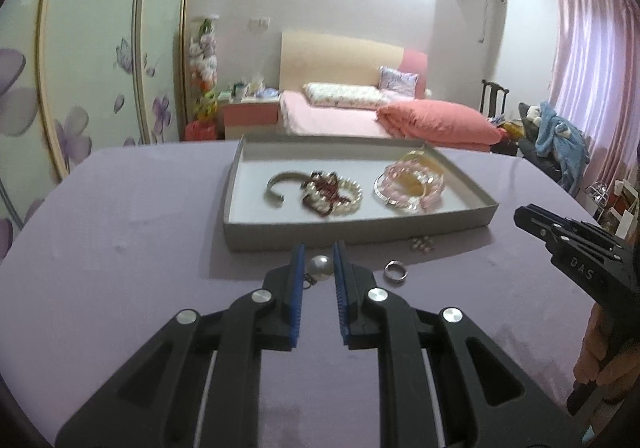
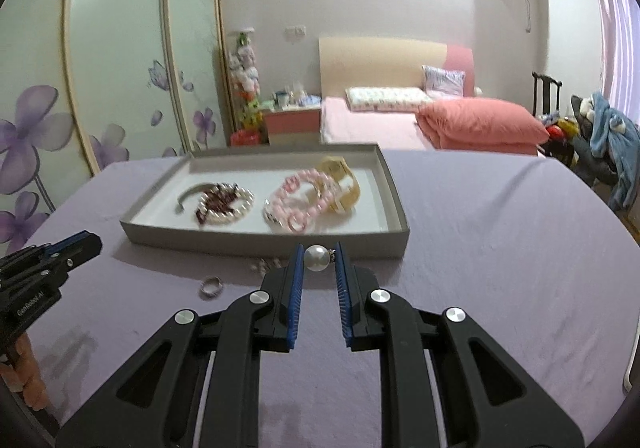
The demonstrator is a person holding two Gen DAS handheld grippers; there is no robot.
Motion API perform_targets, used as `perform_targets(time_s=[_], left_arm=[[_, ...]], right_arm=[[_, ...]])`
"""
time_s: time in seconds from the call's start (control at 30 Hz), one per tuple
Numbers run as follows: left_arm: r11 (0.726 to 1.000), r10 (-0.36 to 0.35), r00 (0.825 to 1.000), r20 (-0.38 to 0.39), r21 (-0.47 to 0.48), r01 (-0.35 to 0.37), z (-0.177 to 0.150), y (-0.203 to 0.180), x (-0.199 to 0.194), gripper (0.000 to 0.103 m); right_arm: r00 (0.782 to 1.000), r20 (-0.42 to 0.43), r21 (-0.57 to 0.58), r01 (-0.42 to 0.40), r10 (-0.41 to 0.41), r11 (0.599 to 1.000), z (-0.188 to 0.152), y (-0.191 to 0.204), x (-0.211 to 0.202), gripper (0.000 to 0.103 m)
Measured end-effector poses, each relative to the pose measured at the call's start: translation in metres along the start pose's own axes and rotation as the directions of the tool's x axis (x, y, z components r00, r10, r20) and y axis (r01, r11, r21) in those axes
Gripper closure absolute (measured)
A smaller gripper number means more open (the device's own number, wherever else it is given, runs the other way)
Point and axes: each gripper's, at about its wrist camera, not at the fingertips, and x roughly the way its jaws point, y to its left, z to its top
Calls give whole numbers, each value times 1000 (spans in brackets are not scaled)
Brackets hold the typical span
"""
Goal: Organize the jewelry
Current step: 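Carry both pearl earrings into the grey tray and open both tools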
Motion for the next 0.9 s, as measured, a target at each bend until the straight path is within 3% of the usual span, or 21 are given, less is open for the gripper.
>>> perform_targets(time_s=[0.5,0.9], left_arm=[[1000,-21,993,119,1,21,11,-5,-18,88],[1000,-25,993,119,7,25,14,-6,-17,88]], right_arm=[[993,116,-40,-28,32,999,13,20,-17,86],[991,126,-43,-28,34,999,13,24,-20,86]])
